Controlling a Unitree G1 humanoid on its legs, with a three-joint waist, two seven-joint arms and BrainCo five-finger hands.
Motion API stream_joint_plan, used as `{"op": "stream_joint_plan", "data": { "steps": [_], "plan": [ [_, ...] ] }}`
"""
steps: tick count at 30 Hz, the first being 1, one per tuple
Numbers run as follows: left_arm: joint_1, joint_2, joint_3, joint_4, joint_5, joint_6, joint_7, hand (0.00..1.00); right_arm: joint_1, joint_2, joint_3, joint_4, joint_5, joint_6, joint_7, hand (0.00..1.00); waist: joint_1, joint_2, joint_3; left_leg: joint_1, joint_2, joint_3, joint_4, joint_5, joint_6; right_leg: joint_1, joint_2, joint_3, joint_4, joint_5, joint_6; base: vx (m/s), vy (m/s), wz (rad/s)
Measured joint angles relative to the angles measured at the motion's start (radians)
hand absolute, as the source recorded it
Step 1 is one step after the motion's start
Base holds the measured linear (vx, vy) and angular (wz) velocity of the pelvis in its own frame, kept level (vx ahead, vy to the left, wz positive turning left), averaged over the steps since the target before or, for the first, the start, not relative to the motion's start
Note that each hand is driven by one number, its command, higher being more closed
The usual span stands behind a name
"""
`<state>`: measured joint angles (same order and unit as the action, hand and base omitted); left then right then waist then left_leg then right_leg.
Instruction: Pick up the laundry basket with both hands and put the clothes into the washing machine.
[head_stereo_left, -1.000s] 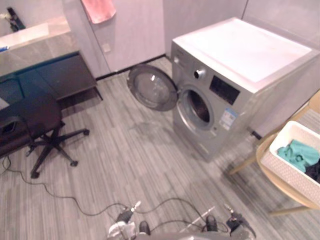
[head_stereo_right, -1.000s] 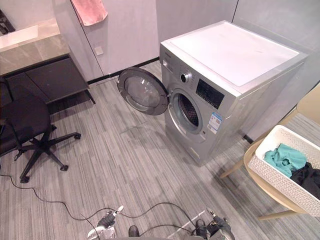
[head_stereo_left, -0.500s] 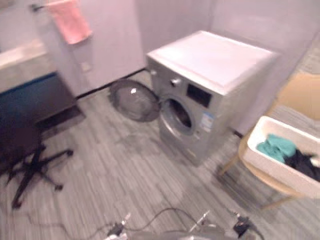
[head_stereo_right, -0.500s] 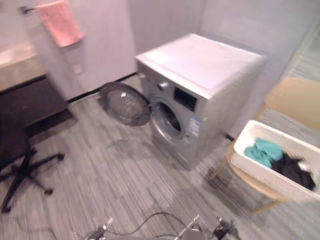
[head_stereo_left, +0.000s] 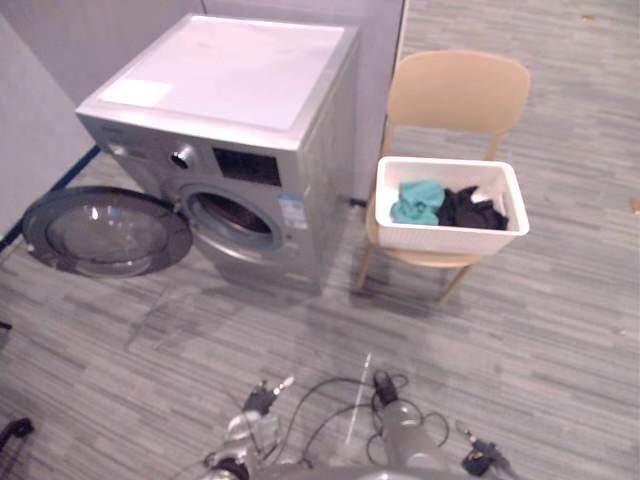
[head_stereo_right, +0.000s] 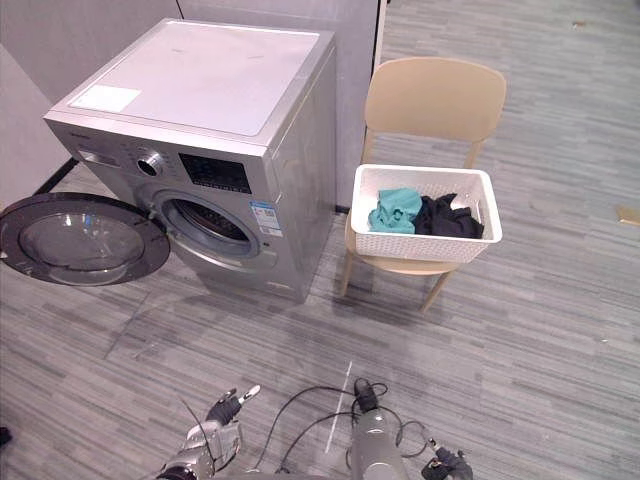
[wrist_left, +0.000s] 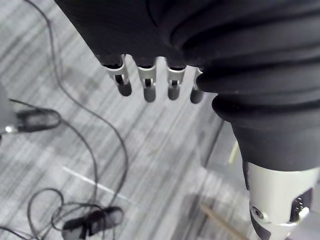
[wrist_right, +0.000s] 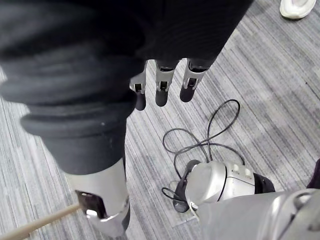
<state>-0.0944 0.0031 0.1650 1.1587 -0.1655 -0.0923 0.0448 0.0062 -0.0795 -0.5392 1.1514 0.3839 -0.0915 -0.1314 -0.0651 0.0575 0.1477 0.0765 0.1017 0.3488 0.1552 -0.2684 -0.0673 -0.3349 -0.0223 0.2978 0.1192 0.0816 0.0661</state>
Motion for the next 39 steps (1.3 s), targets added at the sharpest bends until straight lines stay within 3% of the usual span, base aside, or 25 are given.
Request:
{"op": "stream_joint_plan", "data": {
  "steps": [2, 6, 8, 10, 11, 12, 13, 15, 16, 18, 19, 21, 22, 24, 26, 27, 30, 34, 37, 39],
  "plan": [
    [0.036, 0.001, 0.061, 0.023, 0.004, 0.011, 0.002, 0.0, 0.001, 0.003, -0.07, 0.001, 0.0, 0.002, -0.001, 0.0, 0.016, 0.014, -0.003, 0.007, 0.014, 0.002, -0.012, -0.006, -0.011, 0.002, 0.0, -0.034, 0.0, 0.0, 0.003, 0.03, -0.036, -0.12],
    [0.062, -0.004, 0.178, 0.025, 0.015, 0.023, 0.004, 0.0, 0.02, 0.007, -0.18, 0.003, -0.003, 0.014, -0.002, 0.0, 0.023, 0.015, -0.009, 0.031, 0.041, -0.018, -0.052, 0.009, -0.037, 0.017, 0.006, -0.089, 0.025, -0.023, 0.021, 0.06, -0.042, 0.24],
    [0.079, 0.0, 0.238, 0.014, 0.02, 0.024, 0.006, 0.0, 0.019, 0.001, -0.181, 0.011, -0.006, 0.023, -0.001, 0.0, 0.021, 0.014, -0.015, 0.037, 0.061, -0.027, -0.053, 0.012, -0.059, -0.004, 0.021, -0.108, 0.099, -0.065, 0.012, 0.09, -0.073, 0.23],
    [0.107, 0.019, 0.271, 0.007, 0.02, 0.029, 0.019, 0.0, 0.02, -0.002, -0.152, 0.014, -0.012, 0.029, 0.001, 0.0, 0.018, 0.001, -0.041, 0.057, 0.072, -0.036, -0.046, 0.022, -0.122, -0.057, 0.038, -0.138, 0.236, -0.157, -0.002, 0.19, -0.098, 0.12],
    [0.12, 0.031, 0.271, 0.007, 0.02, 0.03, 0.023, 0.0, 0.021, -0.01, -0.133, 0.033, -0.011, 0.028, 0.002, 0.0, 0.02, -0.019, -0.058, 0.047, 0.065, -0.053, -0.012, 0.047, -0.148, -0.074, 0.039, -0.14, 0.285, -0.183, -0.005, 0.24, -0.14, 0.03],
    [0.124, 0.032, 0.271, 0.007, 0.02, 0.031, 0.024, 0.0, 0.019, -0.016, -0.116, 0.039, -0.011, 0.027, 0.003, 0.0, 0.02, -0.023, -0.067, 0.036, 0.069, -0.062, 0.015, 0.06, -0.149, -0.074, 0.039, -0.144, 0.295, -0.192, -0.011, 0.22, -0.191, -0.03],
    [0.123, 0.031, 0.268, 0.007, 0.02, 0.031, 0.025, 0.0, 0.02, -0.025, -0.089, 0.039, -0.011, 0.022, 0.004, 0.0, 0.022, -0.025, -0.083, 0.01, 0.078, -0.088, 0.077, 0.087, -0.137, -0.067, 0.039, -0.154, 0.3, -0.204, -0.027, 0.27, -0.273, -0.03],
    [0.111, 0.016, 0.252, 0.002, 0.016, 0.028, 0.026, 0.0, 0.019, -0.033, -0.032, 0.035, -0.012, 0.011, 0.007, 0.0, 0.024, -0.025, -0.089, -0.04, 0.108, -0.129, 0.248, 0.127, -0.074, -0.026, 0.056, -0.142, 0.298, -0.226, -0.046, 0.21, -0.222, -0.17],
    [0.114, 0.007, 0.217, -0.014, 0.004, 0.028, 0.028, 0.0, 0.021, -0.034, -0.003, 0.027, -0.011, 0.008, 0.007, 0.0, 0.025, -0.028, -0.09, -0.077, 0.125, -0.134, 0.38, 0.178, 0.011, 0.004, 0.077, -0.132, 0.3, -0.241, -0.066, 0.17, -0.222, -0.33],
    [0.118, 0.003, 0.16, -0.028, -0.001, 0.018, 0.029, 0.0, 0.037, -0.04, 0.035, -0.004, -0.019, -0.007, 0.008, 0.0, 0.035, -0.038, -0.083, -0.184, 0.13, -0.186, 0.604, 0.23, 0.11, 0.047, 0.092, -0.096, 0.298, -0.256, -0.096, 0.17, -0.194, -0.58],
    [0.112, -0.002, 0.115, -0.028, -0.001, 0.012, 0.029, 0.0, 0.033, -0.05, 0.047, -0.005, -0.027, -0.018, 0.006, 0.0, 0.043, -0.031, -0.079, -0.225, 0.068, -0.254, 0.648, 0.157, 0.067, 0.073, 0.097, -0.071, 0.296, -0.27, -0.117, 0.13, -0.084, -0.66],
    [0.113, -0.003, 0.061, -0.032, 0.0, -0.002, 0.027, 0.0, 0.028, -0.067, 0.049, -0.003, -0.036, -0.019, 0.004, 0.0, 0.045, -0.026, -0.077, -0.252, -0.036, -0.326, 0.555, 0.089, 0.012, 0.113, 0.096, -0.037, 0.282, -0.268, -0.114, 0.13, -0.077, -0.53],
    [0.113, -0.004, 0.055, -0.031, 0.001, -0.004, 0.026, 0.0, 0.025, -0.07, 0.051, -0.003, -0.043, -0.019, 0.004, 0.0, 0.046, -0.021, -0.075, -0.255, -0.06, -0.336, 0.497, 0.081, 0.001, 0.128, 0.097, -0.027, 0.271, -0.269, -0.111, 0.14, -0.057, -0.54],
    [0.122, -0.004, 0.056, -0.028, 0.002, -0.005, 0.026, 0.0, 0.018, -0.076, 0.077, -0.006, -0.046, -0.018, 0.004, 0.0, 0.059, -0.002, -0.073, -0.239, -0.114, -0.384, 0.185, 0.09, -0.023, 0.142, 0.129, 0.028, 0.249, -0.277, -0.108, 0.1, -0.022, -0.84],
    [0.128, -0.006, 0.081, 0.0, 0.017, 0.0, 0.026, 0.0, 0.0, -0.072, 0.087, -0.021, -0.063, -0.018, 0.003, 0.0, 0.07, 0.019, -0.066, -0.219, -0.086, -0.374, 0.069, 0.113, -0.019, 0.141, 0.173, 0.064, 0.267, -0.294, -0.105, 0.13, 0.017, -1.13],
    [0.135, -0.01, 0.108, 0.01, 0.026, 0.002, 0.023, 0.0, 0.003, -0.054, 0.091, -0.041, -0.07, -0.018, 0.003, 0.0, 0.074, 0.015, -0.067, -0.194, -0.077, -0.334, 0.038, 0.146, 0.006, 0.143, 0.18, 0.085, 0.281, -0.308, -0.099, 0.17, 0.049, -1.03],
    [0.135, -0.009, 0.122, 0.012, 0.083, 0.009, 0.021, 0.0, 0.005, -0.041, 0.126, -0.041, -0.083, -0.017, 0.009, 0.0, 0.068, 0.009, -0.076, -0.141, -0.087, -0.267, -0.065, 0.155, 0.012, 0.148, 0.158, 0.114, 0.267, -0.324, -0.089, 0.22, 0.068, -0.53],
    [0.131, -0.006, 0.121, 0.018, 0.096, 0.01, 0.022, 0.0, 0.037, -0.024, 0.124, -0.034, -0.1, -0.013, 0.019, 0.0, 0.056, 0.005, -0.079, -0.106, -0.096, -0.263, -0.109, 0.168, 0.028, 0.158, 0.142, 0.099, 0.245, -0.326, -0.072, 0.2, 0.055, -0.03],
    [0.102, 0.005, 0.058, 0.022, 0.094, 0.021, 0.022, 0.0, 0.042, -0.025, 0.102, -0.029, -0.105, -0.011, 0.023, 0.0, 0.053, 0.007, -0.082, -0.096, -0.087, -0.266, -0.126, 0.167, 0.029, 0.158, 0.143, 0.071, 0.227, -0.277, -0.031, 0.17, 0.003, -0.05],
    [0.079, 0.012, 0.0, 0.019, 0.092, 0.019, 0.023, 0.0, 0.046, -0.023, 0.092, -0.032, -0.098, -0.011, 0.02, 0.0, 0.051, 0.0, -0.081, -0.085, -0.084, -0.269, -0.126, 0.167, 0.029, 0.178, 0.143, 0.062, 0.207, -0.263, -0.037, 0.18, -0.011, -0.05]
  ]
}}
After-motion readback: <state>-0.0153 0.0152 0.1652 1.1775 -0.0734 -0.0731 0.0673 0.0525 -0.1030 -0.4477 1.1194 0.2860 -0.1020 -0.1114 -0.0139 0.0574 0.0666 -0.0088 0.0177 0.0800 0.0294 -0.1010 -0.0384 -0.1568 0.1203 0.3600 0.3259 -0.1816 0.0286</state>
